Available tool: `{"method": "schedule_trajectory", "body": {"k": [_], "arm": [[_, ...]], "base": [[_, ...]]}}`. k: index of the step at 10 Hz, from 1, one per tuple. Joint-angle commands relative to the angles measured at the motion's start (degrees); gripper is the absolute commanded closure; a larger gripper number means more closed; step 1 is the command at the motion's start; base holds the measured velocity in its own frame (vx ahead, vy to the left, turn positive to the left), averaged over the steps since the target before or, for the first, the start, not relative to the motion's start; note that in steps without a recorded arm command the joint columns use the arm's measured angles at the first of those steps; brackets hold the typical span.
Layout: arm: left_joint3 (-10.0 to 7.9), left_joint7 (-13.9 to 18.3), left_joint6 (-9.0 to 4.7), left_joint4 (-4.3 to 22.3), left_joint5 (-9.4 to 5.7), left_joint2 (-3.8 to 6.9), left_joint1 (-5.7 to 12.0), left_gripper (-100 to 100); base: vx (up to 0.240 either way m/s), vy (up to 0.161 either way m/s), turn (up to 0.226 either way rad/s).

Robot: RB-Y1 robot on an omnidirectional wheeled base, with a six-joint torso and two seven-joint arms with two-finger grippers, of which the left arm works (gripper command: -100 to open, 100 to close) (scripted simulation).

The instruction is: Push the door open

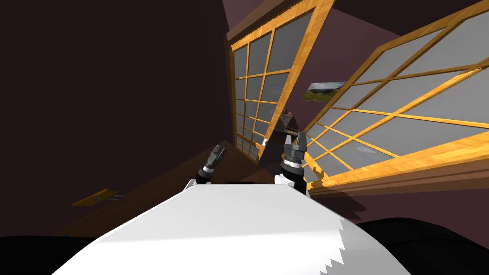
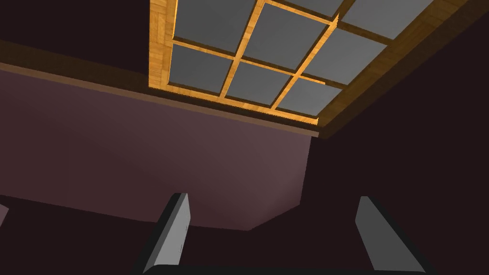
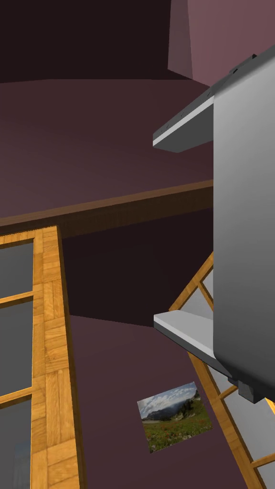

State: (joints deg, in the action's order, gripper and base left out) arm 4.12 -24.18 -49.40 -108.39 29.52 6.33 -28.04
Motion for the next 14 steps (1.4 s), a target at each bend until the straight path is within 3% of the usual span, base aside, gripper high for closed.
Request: {"method": "schedule_trajectory", "body": {"k": [1, 7, 10, 14], "arm": [[0.68, -1.88, -1.77, 2.36, 2.1, 0.04, -0.19, -100], [2.26, -7.01, -6.81, 9.63, 8.71, 0.79, -0.31, -100], [2.79, -8.72, -8.48, 12.05, 10.92, 1.01, -0.35, -100], [3.82, -12.09, -11.79, 16.81, 15.26, 1.42, -0.44, -100]], "base": [[0.121, -0.091, 0.196], [0.119, -0.105, 0.161], [0.095, -0.089, 0.124], [0.106, -0.104, 0.16]]}}
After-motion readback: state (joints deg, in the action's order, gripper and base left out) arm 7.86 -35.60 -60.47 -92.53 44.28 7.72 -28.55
